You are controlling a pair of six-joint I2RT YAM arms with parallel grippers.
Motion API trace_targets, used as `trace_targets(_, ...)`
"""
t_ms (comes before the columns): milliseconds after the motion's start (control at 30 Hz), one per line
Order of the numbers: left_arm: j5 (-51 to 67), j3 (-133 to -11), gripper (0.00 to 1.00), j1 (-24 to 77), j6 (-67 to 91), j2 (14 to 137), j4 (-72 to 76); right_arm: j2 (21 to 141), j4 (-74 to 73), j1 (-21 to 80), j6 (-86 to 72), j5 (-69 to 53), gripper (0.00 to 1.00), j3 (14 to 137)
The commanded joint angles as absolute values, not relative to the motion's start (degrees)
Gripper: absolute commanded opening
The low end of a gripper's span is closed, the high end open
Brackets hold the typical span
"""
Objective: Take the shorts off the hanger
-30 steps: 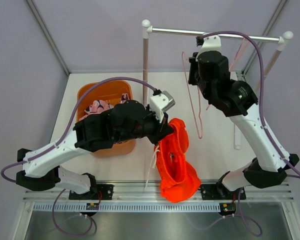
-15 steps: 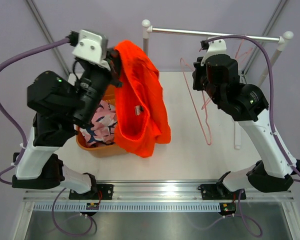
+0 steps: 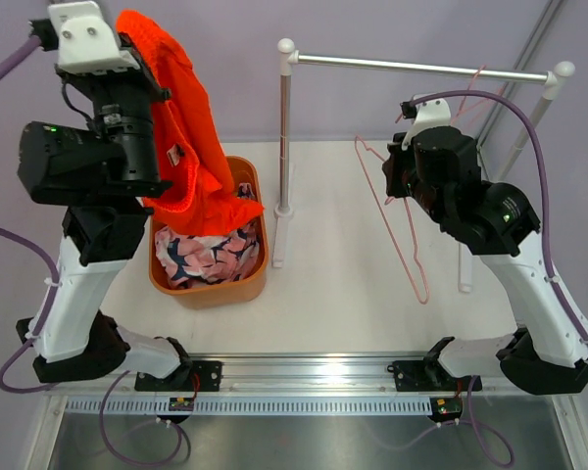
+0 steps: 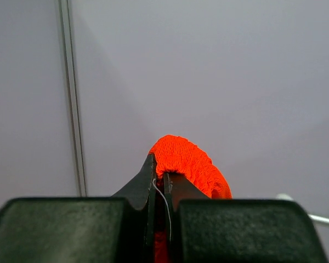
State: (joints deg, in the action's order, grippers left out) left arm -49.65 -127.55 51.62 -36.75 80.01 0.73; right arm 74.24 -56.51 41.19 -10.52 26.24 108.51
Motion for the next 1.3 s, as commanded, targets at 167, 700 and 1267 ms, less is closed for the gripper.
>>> trace_targets(167, -48.2, -97.7, 0.0, 43.2, -4.1, 73.7, -13.3, 72.1, -55.3, 40.9, -10.7, 25.0, 0.0, 107.1)
trace_targets(700, 25.3, -55.8, 0.79, 5.1, 48.9, 66.4, -3.7, 78.8, -56.4, 40.8, -13.5, 24.6, 0.0, 110.4)
trace_targets(1267, 29.3, -60.5, 0.91, 5.1, 44.7, 60.8, -9.0, 66.4, -65.3, 40.9, -22.0, 30.9, 0.0, 101.0)
